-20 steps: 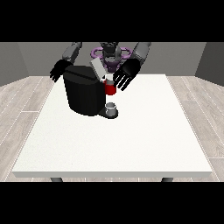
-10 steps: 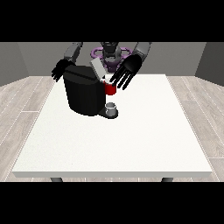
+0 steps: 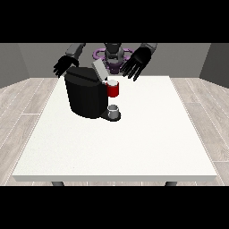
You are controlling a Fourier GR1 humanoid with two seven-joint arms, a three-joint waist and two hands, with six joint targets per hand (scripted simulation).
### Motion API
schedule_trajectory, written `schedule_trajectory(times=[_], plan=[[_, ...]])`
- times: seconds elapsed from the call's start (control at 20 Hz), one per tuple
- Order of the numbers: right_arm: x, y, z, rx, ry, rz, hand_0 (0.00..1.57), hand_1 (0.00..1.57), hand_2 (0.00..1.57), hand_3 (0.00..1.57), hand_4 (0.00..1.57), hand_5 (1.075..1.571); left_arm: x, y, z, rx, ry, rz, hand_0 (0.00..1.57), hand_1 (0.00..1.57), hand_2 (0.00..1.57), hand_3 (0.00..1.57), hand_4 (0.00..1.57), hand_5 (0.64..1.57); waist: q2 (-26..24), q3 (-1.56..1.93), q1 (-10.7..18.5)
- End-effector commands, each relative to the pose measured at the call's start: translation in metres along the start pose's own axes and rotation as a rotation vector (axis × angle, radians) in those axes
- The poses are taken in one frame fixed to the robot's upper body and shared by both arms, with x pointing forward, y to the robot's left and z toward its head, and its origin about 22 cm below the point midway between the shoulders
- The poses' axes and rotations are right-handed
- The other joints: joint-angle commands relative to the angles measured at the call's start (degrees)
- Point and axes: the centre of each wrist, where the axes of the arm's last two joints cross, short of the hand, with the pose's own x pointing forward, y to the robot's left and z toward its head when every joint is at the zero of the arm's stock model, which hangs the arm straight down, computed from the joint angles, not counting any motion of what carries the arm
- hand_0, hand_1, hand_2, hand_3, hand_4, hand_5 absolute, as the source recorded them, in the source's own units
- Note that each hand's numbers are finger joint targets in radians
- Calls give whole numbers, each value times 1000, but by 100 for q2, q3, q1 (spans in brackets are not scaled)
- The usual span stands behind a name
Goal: Insert the coffee pod into the coffee machine and close the lid
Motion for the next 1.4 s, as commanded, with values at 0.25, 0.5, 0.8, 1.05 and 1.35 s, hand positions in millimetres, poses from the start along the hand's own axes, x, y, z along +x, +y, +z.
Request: schedule_trajectory(times=[0.25, 0.5, 0.8, 1.05, 1.35], plan=[[-17, -36, 17, -48, 47, 22, 0, 0, 0, 0, 492, 1571, -20, -68, 10, 36, -24, 493, 0, 0, 0, 0, 79, 1571, -955, -8, 644], [-4, -61, 18, 9, 92, 70, 0, 0, 0, 0, 349, 1571, -51, -141, 40, -21, 36, 770, 0, 0, 0, 0, 0, 1571, -1694, -8, 1079], [23, -55, 9, 102, 37, 84, 0, 0, 0, 0, 0, 1571, -62, -198, 71, 2, 125, 933, 0, 0, 0, 0, 142, 1571, -2142, -5, 1372], [30, -40, -4, 148, 23, 113, 0, 0, 0, 0, 0, 1571, -51, -202, 71, -22, 81, 996, 0, 0, 0, 0, 0, 1571, -2009, -2, 1867], [47, -21, -20, 215, 21, 144, 0, 0, 0, 0, 239, 1571, -33, -223, 79, -12, 71, 1088, 0, 0, 0, 0, 57, 1571, -1953, -1, 2046]])
